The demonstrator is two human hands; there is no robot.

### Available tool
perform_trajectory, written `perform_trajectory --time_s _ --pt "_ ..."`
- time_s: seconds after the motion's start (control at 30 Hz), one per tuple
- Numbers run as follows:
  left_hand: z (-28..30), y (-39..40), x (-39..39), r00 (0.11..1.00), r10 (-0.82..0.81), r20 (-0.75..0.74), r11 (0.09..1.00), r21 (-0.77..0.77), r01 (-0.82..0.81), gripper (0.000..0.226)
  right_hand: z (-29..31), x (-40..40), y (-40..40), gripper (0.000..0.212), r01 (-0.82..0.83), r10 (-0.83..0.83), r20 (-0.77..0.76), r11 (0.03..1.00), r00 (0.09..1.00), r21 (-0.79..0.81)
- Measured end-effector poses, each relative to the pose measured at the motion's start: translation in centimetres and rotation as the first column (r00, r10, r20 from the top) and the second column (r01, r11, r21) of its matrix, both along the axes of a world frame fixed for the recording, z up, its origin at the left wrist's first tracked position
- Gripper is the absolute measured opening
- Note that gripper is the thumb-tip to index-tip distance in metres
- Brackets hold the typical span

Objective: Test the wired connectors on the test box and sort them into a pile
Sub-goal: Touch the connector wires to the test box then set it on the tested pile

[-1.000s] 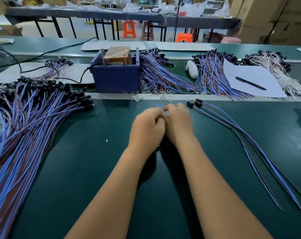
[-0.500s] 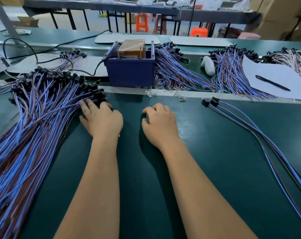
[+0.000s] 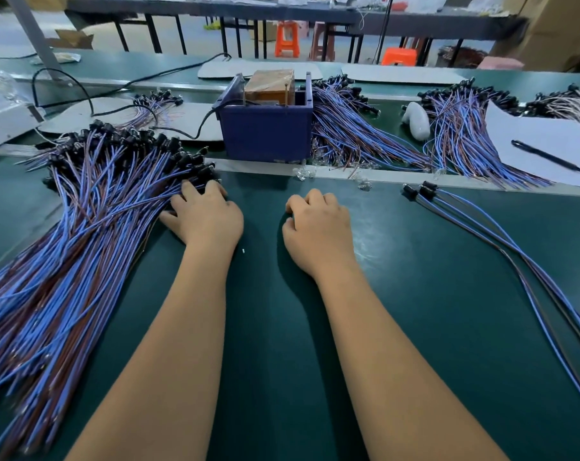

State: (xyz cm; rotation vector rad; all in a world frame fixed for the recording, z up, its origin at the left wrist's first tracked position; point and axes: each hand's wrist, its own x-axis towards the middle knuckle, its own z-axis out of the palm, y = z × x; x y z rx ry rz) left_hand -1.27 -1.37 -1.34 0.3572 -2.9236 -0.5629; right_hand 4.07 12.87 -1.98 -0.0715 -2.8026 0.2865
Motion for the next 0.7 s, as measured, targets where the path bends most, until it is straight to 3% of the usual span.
perform_trajectory --time_s 0.3,0.5,0.7 --pt "-0.23 0.16 0.66 0.977 0.039 -0.208 0.989 0.149 -0.008 0.030 -0.01 -0.47 0.23 0.019 0.020 -0.020 0.006 0.999 1.000 -0.046" --pt "-0.25 0.07 0.78 0.900 0.093 -0.427 0.911 0.401 0.095 0.017 -0.21 -0.49 0.39 0.020 0.026 -0.026 0.003 0.997 1.000 -0.070" --pt "-0.15 0.45 0.77 0.891 0.109 -0.441 0.858 0.495 0.140 0.022 -0.28 -0.48 0.45 0.021 0.019 -0.019 0.001 0.996 1.000 -0.085"
